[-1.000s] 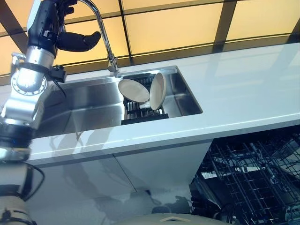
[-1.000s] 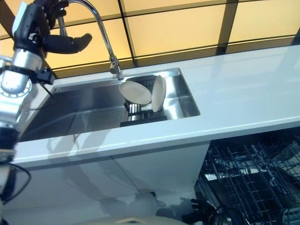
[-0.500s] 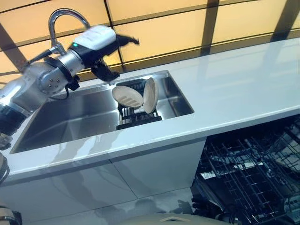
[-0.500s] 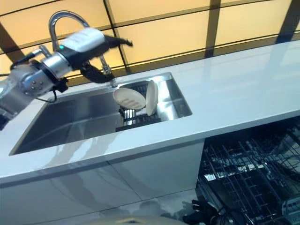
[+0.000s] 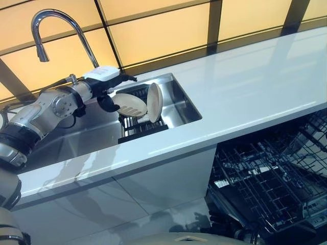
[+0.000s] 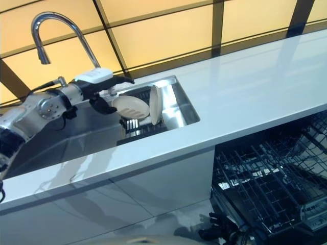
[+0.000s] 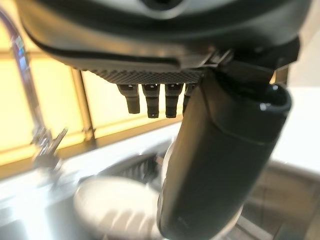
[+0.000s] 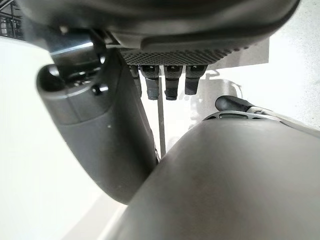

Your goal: Pick up plates and place into dishwasher.

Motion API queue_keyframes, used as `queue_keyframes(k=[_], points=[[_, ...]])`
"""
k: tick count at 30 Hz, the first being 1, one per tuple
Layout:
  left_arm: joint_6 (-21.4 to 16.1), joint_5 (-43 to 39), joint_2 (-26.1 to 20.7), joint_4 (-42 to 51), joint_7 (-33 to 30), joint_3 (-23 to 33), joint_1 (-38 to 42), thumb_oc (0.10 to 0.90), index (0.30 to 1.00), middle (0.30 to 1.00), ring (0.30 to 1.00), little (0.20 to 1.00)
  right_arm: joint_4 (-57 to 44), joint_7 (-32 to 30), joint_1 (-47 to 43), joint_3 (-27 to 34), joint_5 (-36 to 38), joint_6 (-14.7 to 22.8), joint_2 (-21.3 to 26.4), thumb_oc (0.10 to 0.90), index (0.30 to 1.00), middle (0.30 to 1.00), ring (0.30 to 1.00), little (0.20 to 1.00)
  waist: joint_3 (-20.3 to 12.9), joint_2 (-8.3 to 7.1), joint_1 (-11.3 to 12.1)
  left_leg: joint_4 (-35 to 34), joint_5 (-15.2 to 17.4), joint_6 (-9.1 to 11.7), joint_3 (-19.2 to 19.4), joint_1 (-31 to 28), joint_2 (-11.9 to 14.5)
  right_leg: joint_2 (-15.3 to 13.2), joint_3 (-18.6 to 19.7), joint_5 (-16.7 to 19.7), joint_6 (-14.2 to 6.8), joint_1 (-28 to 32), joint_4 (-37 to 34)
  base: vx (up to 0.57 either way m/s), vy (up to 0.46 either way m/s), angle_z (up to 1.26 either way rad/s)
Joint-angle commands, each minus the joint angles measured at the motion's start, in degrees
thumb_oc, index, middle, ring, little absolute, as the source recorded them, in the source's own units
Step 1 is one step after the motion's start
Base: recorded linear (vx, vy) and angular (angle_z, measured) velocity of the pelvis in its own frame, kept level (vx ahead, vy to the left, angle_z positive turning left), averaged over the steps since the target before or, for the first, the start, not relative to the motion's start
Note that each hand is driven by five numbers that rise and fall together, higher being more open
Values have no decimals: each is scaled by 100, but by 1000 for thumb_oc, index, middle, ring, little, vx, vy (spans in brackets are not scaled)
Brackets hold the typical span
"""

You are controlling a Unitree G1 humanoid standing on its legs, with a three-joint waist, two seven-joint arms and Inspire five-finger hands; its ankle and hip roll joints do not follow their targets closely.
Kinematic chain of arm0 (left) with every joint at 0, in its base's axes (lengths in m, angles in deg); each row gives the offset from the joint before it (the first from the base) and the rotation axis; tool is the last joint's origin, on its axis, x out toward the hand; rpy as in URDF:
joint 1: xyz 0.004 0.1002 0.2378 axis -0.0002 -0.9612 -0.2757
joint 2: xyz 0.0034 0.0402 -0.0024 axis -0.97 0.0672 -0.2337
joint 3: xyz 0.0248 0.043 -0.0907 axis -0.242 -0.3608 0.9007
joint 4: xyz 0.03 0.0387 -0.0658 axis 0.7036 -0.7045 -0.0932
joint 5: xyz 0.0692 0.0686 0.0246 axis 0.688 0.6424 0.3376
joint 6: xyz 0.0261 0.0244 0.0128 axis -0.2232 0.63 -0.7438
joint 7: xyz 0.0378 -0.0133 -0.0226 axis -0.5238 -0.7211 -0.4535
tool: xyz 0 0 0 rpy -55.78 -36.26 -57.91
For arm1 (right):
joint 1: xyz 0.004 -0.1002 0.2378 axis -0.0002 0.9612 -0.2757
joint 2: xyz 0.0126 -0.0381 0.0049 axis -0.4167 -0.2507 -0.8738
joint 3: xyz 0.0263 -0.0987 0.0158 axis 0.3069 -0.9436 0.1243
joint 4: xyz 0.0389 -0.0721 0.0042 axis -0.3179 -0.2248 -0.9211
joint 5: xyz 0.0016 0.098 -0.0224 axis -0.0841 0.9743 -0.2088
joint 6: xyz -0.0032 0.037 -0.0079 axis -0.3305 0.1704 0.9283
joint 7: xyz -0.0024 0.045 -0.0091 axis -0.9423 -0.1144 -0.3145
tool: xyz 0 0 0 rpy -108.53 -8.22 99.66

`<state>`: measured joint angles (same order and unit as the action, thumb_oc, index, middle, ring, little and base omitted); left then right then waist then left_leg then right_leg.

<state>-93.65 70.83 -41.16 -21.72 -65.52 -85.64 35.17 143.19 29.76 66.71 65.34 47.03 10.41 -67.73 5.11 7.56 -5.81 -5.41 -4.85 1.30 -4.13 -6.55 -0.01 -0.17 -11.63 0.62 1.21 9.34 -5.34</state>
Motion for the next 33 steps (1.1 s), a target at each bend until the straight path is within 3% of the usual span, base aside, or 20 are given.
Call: queue_keyframes(k=[1,6,33], points=[[209,-34,-206,-697,-465,1027,749,800,900,900,900,900,-9,60,159,-3,-168,24,-108,800,900,900,900,900,100,-101,-20,41,1094,-456,712,-346,-580,263,621,-453,-271,60,34,1,19,5],[404,11,-42,-867,-585,1126,557,800,900,900,900,900,3,51,165,36,-196,51,-99,800,900,900,900,900,145,-114,-43,41,1085,-455,747,-314,-571,272,672,-449,-274,25,34,1,7,2],[512,398,566,-1107,-1673,1329,244,800,900,900,900,900,-21,25,205,32,-274,130,-77,800,900,900,900,900,336,-227,-150,41,1064,-481,894,-160,-526,292,904,-377,-306,-160,34,5,10,-2]])
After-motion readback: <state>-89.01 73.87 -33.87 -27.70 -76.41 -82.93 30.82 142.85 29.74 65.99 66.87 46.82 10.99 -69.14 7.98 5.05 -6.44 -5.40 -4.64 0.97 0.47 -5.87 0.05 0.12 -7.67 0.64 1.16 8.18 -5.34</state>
